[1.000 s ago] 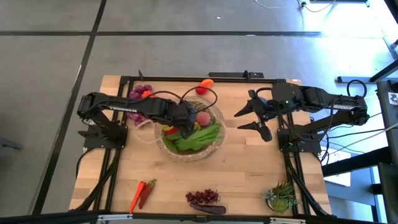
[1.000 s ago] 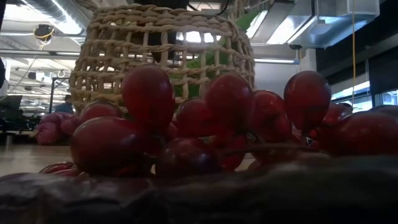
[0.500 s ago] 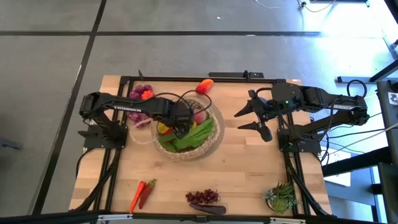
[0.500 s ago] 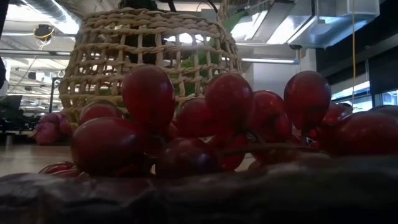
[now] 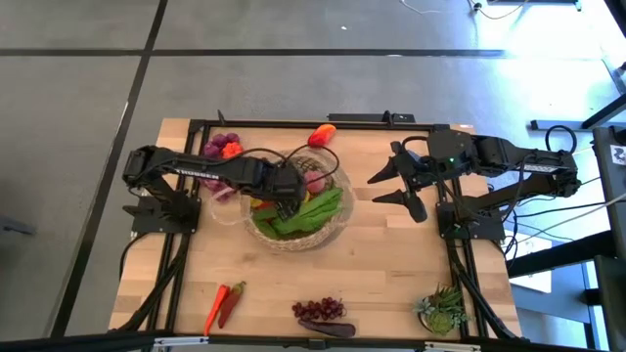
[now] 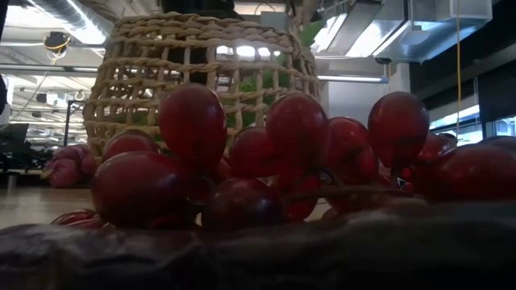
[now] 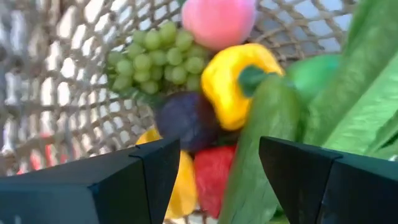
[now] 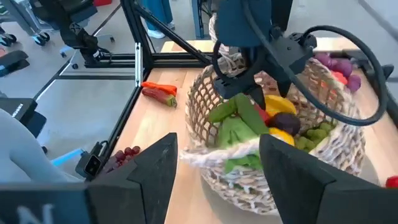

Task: Build produce basket
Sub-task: Adjust the brown basket

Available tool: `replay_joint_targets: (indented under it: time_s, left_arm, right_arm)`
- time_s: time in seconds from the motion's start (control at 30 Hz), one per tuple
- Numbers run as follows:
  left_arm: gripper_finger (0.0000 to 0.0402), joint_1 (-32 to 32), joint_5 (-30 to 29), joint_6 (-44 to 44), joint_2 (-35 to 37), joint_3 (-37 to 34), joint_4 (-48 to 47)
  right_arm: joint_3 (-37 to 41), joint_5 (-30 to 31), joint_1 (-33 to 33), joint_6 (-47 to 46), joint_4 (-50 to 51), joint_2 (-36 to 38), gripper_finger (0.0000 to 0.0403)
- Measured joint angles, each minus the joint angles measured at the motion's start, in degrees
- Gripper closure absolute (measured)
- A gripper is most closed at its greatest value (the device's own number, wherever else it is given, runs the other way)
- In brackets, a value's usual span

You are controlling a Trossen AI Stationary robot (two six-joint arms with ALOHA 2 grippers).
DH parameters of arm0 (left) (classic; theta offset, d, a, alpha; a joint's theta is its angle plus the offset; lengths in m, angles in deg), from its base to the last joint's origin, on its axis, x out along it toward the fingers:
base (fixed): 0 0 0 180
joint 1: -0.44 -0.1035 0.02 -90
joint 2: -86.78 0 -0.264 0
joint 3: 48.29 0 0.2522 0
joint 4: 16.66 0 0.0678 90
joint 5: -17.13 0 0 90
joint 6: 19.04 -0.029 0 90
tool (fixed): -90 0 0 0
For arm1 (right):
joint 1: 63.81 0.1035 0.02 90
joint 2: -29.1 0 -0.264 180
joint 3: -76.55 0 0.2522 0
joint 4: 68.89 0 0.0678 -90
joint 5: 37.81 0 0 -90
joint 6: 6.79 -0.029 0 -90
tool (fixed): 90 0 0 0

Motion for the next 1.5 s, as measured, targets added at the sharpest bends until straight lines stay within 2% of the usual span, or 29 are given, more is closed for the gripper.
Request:
replay_joint_targets:
  time_s: [0.23, 0.53, 0.9, 1.33, 1.5]
  left_arm:
    - [0.0191, -0.71, 2.7, -0.05, 0.03, 0.0, -1.38]
    - [0.0191, -0.55, 3.5, -0.07, 0.03, 0.0, -2.08]
    - [0.0191, -0.41, 4.15, 0.0, 0.71, 0.04, -2.26]
    - [0.0191, -0.61, 4.01, 0.1, 0.91, -0.07, -3.91]
    - [0.0191, -0.55, 0.34, 0.8, 0.91, -0.07, -3.85]
  right_arm:
    - [3.08, 4.28, -1.5, 6.89, -16.07, -4.29, 0.018]
    - [3.33, 2.46, -9.36, 6.8, -17.37, -15.4, 0.018]
    - [3.21, -1.14, -14.08, 7.45, -22.25, -25.01, 0.018]
    - [3.08, -2.07, -15.69, 7.15, -23.59, -30.66, 0.018]
    - [3.13, -2.4, -15.5, 6.87, -23.56, -30.93, 0.018]
